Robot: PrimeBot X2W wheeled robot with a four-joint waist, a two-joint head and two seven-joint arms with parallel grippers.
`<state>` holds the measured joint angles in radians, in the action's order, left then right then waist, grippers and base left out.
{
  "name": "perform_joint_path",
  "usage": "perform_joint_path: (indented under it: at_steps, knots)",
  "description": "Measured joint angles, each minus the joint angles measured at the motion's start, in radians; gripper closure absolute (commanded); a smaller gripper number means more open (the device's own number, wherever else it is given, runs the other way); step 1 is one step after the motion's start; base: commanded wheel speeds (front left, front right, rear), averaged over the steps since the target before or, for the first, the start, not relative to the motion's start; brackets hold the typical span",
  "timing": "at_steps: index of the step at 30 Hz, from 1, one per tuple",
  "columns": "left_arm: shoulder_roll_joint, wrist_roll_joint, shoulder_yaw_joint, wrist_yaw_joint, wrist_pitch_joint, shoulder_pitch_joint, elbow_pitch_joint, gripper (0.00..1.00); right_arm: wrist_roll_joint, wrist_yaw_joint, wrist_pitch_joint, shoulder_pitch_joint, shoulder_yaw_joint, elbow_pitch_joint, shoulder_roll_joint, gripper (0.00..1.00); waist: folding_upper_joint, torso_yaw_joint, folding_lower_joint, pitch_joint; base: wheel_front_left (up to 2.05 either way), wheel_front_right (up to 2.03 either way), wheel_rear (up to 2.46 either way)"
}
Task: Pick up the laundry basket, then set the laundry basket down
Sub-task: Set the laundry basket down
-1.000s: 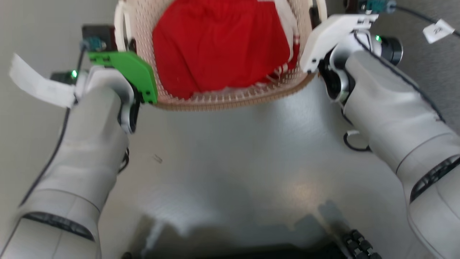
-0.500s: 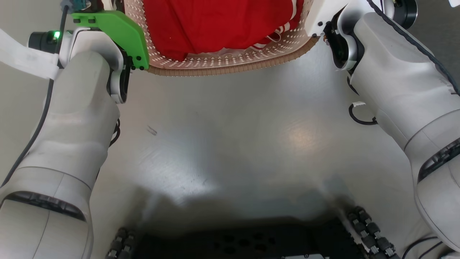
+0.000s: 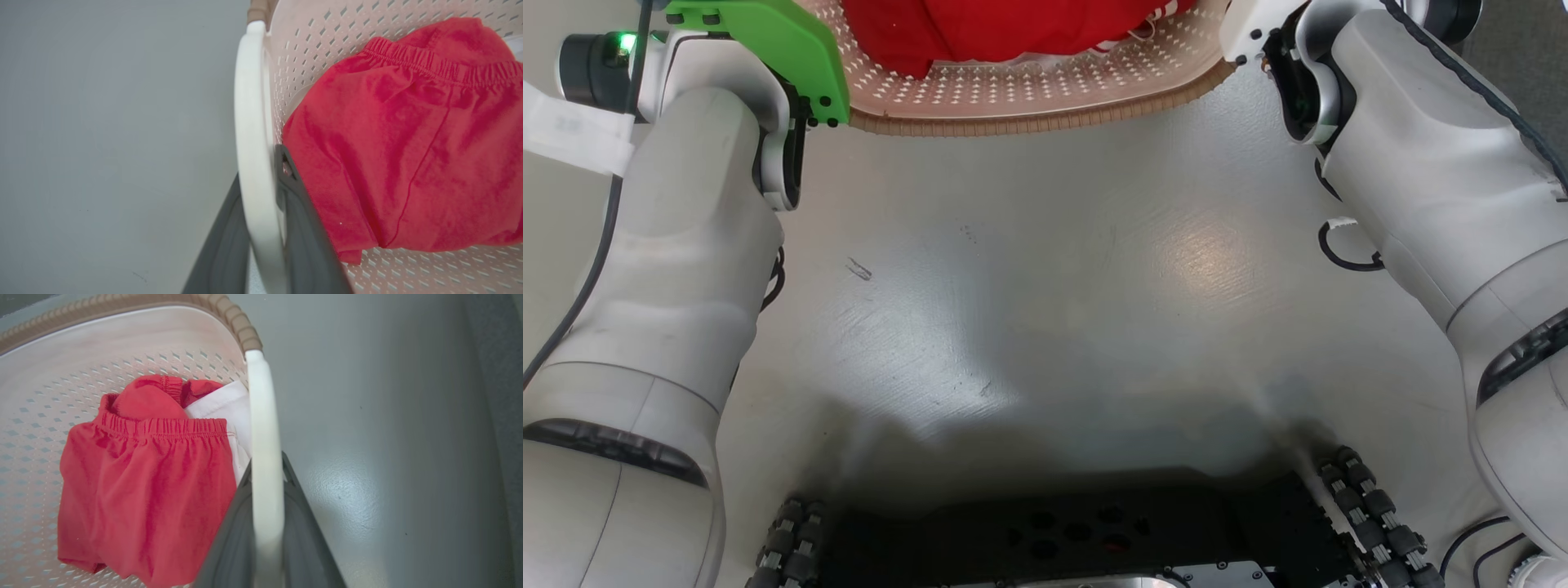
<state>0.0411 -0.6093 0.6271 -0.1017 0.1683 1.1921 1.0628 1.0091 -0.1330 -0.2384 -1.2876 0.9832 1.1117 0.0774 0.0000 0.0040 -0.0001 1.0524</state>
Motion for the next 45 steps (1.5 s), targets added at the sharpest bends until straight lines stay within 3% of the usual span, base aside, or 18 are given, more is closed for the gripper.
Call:
perform_joint_path:
  at_steps: [14,18,19,20,21,22,23,24,25,45]
  knots:
    - [-0.001,0.005,0.006,0.015,0.008,0.012,0.044,1.0,0.014,0.0,0.0,0.016,0.016,-0.01,-0.001,1.0,0.0,-0.006,0.0,-0.008,0.0,0.0,0.0]
    - [-0.002,0.005,0.007,0.022,0.008,0.012,0.058,1.0,0.021,0.0,0.002,0.026,0.021,-0.011,-0.003,0.78,0.0,-0.009,0.0001,-0.014,0.0,0.0,0.0]
    - [-0.003,0.005,0.008,0.022,0.008,0.012,0.062,0.89,0.022,0.0,0.002,0.028,0.022,-0.01,-0.004,0.68,0.0,-0.009,0.0001,-0.016,0.0,0.0,0.0]
    - [-0.004,0.005,0.01,0.022,0.007,0.012,0.065,0.55,0.022,0.0,0.002,0.029,0.024,-0.009,-0.005,0.58,0.0,-0.01,0.0001,-0.017,0.0,0.0,0.0]
    - [-0.004,0.005,0.015,0.022,0.001,0.012,0.071,0.29,0.022,0.0,0.002,0.03,0.025,-0.008,-0.006,0.41,0.0,-0.011,0.0,-0.019,0.0,0.0,0.0]
    - [-0.007,0.005,0.017,0.022,-0.007,0.009,0.082,0.25,0.022,0.0,0.002,0.03,0.027,-0.008,-0.007,0.13,0.0,-0.011,0.0001,-0.021,0.0,0.0,0.0]
    - [-0.011,0.005,0.02,0.022,-0.01,0.004,0.091,0.18,0.022,0.0,0.002,0.03,0.028,-0.008,-0.008,0.0,0.0,-0.011,0.0001,-0.022,0.0,0.0,0.0]
    - [-0.014,0.005,0.02,0.023,-0.01,0.0,0.095,0.15,0.022,0.0,0.002,0.031,0.03,-0.008,-0.008,0.0,0.0,-0.012,0.0001,-0.024,0.0,0.0,0.0]
    - [-0.014,0.005,0.02,0.024,-0.01,-0.001,0.096,0.01,0.022,0.0,0.002,0.031,0.03,-0.008,-0.009,0.0,0.0,-0.012,0.0001,-0.026,0.0,0.0,0.0]
    - [-0.018,-0.008,0.012,0.049,0.047,-0.048,0.122,0.0,0.024,0.0,-0.008,0.051,0.027,0.021,-0.013,0.0,0.0,-0.009,0.0,-0.117,0.0,0.0,0.0]
